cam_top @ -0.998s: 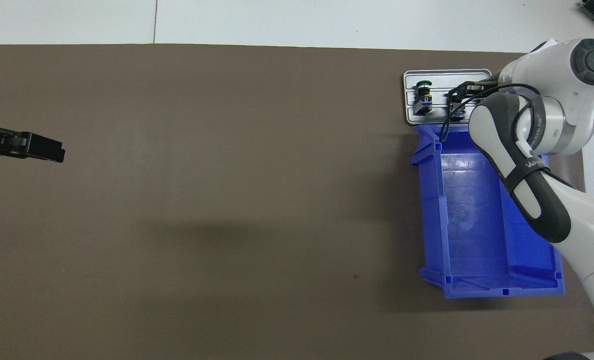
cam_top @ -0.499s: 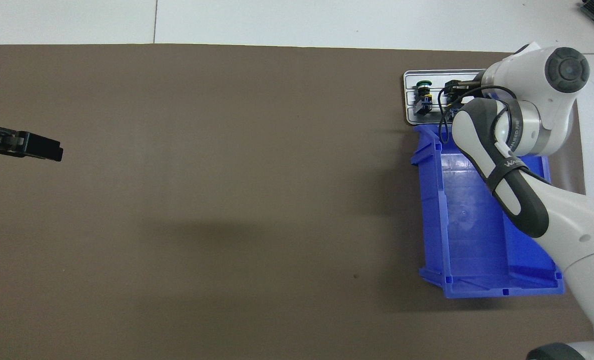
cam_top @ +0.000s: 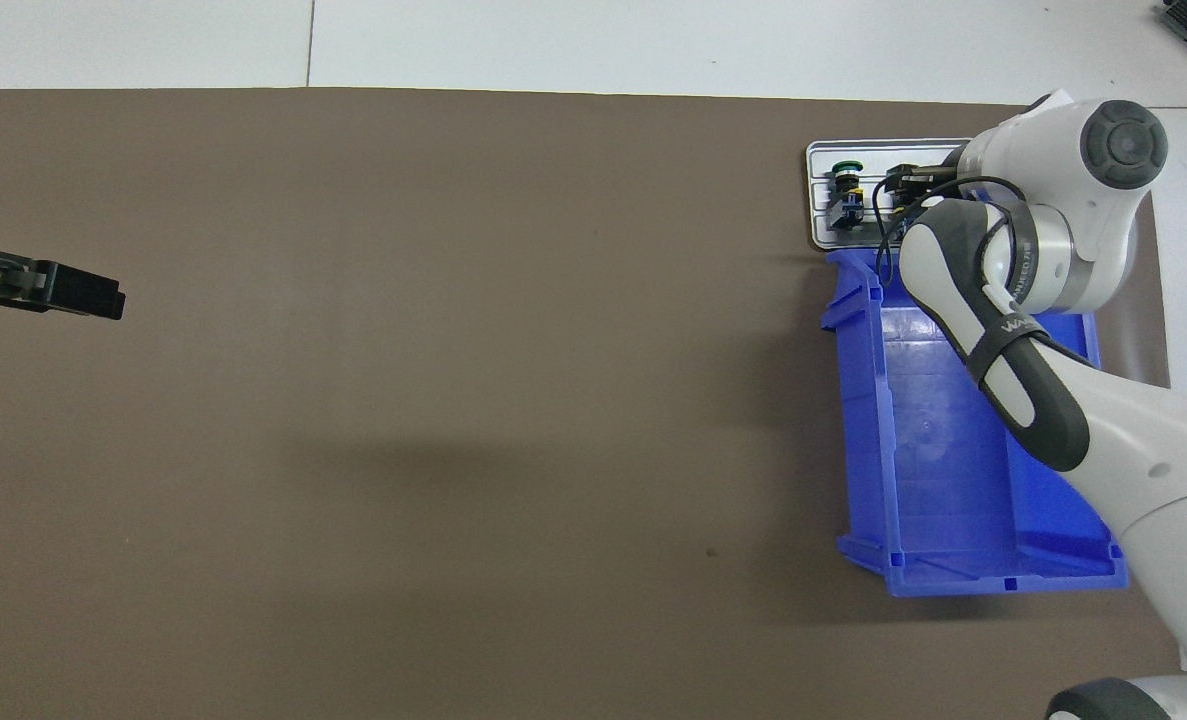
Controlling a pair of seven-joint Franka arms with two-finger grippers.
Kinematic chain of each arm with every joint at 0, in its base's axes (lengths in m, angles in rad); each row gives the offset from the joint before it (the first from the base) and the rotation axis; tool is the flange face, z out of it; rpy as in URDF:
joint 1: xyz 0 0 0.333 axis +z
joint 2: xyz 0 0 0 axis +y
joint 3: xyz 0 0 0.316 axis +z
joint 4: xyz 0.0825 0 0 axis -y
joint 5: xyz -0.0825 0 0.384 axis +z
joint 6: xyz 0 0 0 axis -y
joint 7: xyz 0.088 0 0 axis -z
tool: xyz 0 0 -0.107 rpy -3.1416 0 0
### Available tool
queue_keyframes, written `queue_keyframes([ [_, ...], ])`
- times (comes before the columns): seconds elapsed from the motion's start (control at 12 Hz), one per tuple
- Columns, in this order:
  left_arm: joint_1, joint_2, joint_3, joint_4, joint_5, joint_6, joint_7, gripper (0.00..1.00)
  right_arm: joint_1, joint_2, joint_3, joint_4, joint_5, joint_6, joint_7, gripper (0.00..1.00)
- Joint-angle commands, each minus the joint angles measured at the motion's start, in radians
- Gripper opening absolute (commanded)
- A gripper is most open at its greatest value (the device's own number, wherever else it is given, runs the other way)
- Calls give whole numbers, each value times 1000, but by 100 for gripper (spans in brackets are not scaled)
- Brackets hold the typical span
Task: Place and press button with both arms
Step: 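Lift the green-black part off the tray with the right gripper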
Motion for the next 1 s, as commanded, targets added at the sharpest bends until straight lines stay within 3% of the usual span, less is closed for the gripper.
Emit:
queue_keyframes([
  [0.0,8,-22,-3,-30,5,29,17,100,-2,4,4,-20,4,-8,13,72],
  [0.58,5,-21,-2,-28,7,32,17,100,-2,-3,4,-72,4,-20,16,70],
  [0.91,0,-16,-2,-19,7,32,18,100,-11,-9,4,-56,9,-65,22,34],
])
